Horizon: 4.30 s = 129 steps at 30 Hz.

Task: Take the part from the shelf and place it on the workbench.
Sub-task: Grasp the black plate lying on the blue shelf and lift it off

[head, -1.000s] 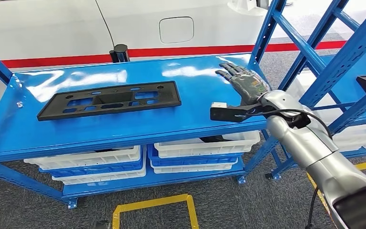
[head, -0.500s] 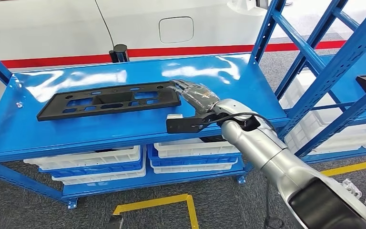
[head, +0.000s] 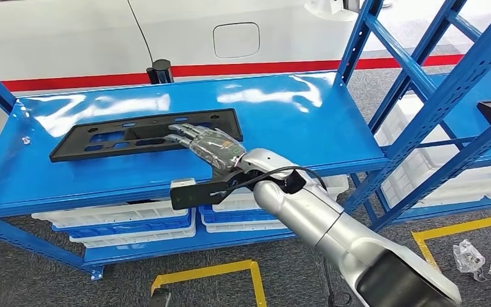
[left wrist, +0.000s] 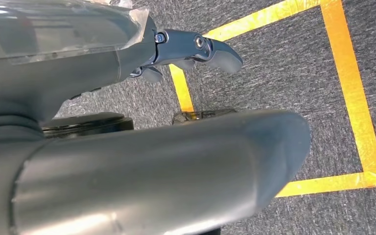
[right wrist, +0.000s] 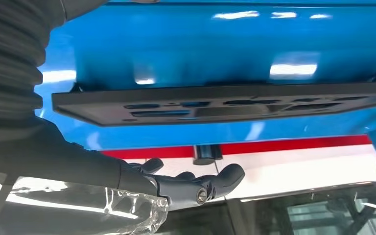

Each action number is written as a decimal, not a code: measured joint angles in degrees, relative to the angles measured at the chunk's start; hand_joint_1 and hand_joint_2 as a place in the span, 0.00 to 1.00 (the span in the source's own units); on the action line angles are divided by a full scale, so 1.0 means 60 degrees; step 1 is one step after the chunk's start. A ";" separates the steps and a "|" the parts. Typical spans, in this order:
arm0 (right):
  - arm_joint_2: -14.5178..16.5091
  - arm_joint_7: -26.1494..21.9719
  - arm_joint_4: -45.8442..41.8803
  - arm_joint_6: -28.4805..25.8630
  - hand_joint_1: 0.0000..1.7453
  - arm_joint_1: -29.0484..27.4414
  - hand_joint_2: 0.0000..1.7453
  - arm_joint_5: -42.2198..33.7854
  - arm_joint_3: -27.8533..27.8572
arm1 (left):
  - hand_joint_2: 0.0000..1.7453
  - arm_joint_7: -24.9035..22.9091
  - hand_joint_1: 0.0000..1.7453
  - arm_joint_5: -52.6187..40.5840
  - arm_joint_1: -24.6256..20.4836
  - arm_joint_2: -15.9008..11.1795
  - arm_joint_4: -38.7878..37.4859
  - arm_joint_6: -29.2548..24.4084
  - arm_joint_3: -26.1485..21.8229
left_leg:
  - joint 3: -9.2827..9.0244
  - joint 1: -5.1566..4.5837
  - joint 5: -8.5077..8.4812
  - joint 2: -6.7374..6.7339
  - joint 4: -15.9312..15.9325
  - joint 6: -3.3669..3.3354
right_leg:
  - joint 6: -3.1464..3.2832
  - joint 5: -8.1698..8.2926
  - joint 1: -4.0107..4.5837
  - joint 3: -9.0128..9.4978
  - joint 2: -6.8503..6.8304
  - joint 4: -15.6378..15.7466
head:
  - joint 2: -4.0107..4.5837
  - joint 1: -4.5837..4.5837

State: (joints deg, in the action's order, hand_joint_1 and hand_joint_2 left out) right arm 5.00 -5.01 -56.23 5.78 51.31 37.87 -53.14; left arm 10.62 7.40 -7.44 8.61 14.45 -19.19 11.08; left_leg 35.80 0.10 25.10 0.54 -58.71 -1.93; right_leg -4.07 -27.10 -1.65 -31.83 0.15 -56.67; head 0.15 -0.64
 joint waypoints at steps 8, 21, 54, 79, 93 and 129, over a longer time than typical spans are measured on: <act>0.0186 0.0374 0.1015 -0.2334 0.00 0.0273 1.00 0.2052 -0.0358 | 0.00 -0.0072 0.00 0.0154 -0.0007 0.0000 0.0003 -0.0205 0.0185 | -0.0003 -0.0001 0.0000 0.0003 0.0000 0.0000 | 0.0000 0.0001 -0.0001 0.0002 -0.0001 0.0001 | 0.0000 0.0001; -0.0576 0.1449 0.4570 -0.5562 0.00 0.0892 1.00 0.4965 -0.0244 | 0.00 0.0058 0.00 0.0271 0.0011 -0.0021 0.0003 -0.0298 0.0433 | -0.0005 -0.0008 0.0000 -0.0002 -0.0004 -0.0001 | -0.0006 0.0006 -0.0003 0.0006 -0.0001 0.0002 | 0.0000 -0.0002; -0.0582 0.1426 0.5601 -0.5648 0.00 0.0813 1.00 0.6156 0.0834 | 0.00 0.0074 0.00 -0.0717 0.0102 -0.0025 0.0225 -0.0295 0.0111 | -0.0005 -0.0005 -0.0001 -0.0001 -0.0003 -0.0001 | -0.0004 0.0005 -0.0002 0.0005 -0.0001 0.0000 | 0.0000 -0.0001; 0.0105 0.1057 0.5634 -0.6394 0.00 0.0865 1.00 0.6441 0.1104 | 0.00 -0.0032 0.00 -0.1319 0.0047 -0.0029 0.0217 -0.0262 0.0677 | -0.0005 -0.0004 -0.0001 0.0000 -0.0002 -0.0001 | -0.0004 0.0005 -0.0001 0.0005 -0.0001 0.0000 | 0.0000 0.0000; 0.0357 0.0584 0.5652 -0.6634 0.00 0.0875 1.00 0.6131 0.1405 | 0.00 -0.0101 0.00 -0.1849 0.0041 -0.0052 0.0214 -0.0105 0.1125 | -0.0005 -0.0004 -0.0001 0.0000 -0.0002 -0.0001 | -0.0004 0.0005 -0.0001 0.0004 -0.0001 -0.0001 | 0.0000 0.0001; 0.0514 -0.0011 0.5934 -0.4937 0.00 0.0865 1.00 0.5460 0.1835 | 0.00 -0.0351 0.00 -0.2327 -0.0115 -0.0095 0.0214 0.0205 0.1790 | -0.0005 -0.0004 -0.0001 -0.0001 -0.0002 -0.0001 | -0.0004 0.0005 -0.0001 0.0004 -0.0001 0.0000 | 0.0000 0.0000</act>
State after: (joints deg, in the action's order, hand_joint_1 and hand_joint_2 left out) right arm 8.09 -5.08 -20.62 -23.85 56.50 70.64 -42.12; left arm 8.51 -6.56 -8.13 8.04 15.74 -17.96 21.82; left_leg 35.77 0.08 25.09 0.54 -58.72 -1.94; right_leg -4.09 -27.07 -1.66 -31.81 0.14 -56.67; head 0.15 -0.64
